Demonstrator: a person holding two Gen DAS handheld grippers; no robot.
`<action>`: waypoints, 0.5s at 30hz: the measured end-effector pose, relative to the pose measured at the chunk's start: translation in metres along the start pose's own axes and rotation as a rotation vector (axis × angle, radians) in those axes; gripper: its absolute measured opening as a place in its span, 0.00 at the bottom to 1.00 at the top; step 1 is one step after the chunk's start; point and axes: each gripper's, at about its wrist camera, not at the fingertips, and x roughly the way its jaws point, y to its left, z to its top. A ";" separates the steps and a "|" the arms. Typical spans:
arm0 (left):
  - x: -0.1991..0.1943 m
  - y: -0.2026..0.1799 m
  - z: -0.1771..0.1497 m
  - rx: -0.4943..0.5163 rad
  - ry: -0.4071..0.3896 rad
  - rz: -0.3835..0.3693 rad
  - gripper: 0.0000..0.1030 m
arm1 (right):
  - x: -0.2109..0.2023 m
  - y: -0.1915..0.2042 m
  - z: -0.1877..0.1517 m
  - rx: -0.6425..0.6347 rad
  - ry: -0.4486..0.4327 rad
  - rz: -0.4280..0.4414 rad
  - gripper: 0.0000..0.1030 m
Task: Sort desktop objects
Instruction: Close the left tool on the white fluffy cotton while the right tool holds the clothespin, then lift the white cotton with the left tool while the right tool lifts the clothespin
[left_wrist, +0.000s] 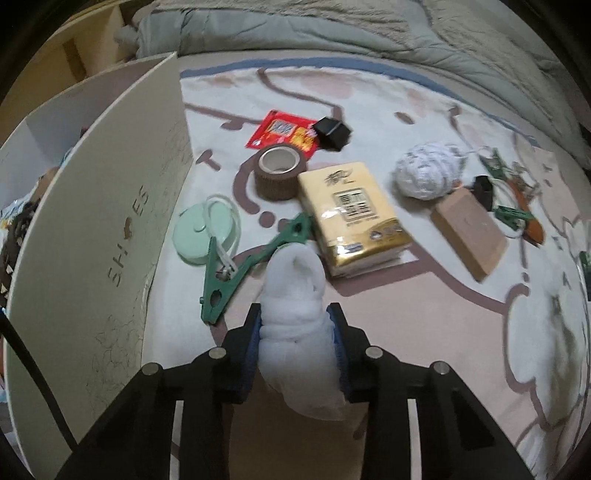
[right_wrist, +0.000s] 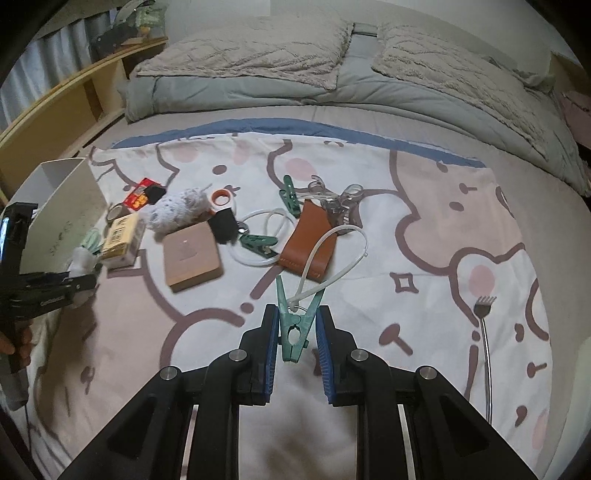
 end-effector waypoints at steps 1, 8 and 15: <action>-0.004 -0.001 -0.001 0.012 -0.010 -0.008 0.33 | -0.004 0.001 -0.003 0.000 0.001 0.005 0.20; -0.045 -0.006 -0.026 0.107 -0.080 -0.106 0.33 | -0.031 0.017 -0.025 -0.001 0.011 0.054 0.20; -0.081 -0.017 -0.065 0.248 -0.096 -0.167 0.33 | -0.047 0.052 -0.057 -0.089 0.075 0.085 0.20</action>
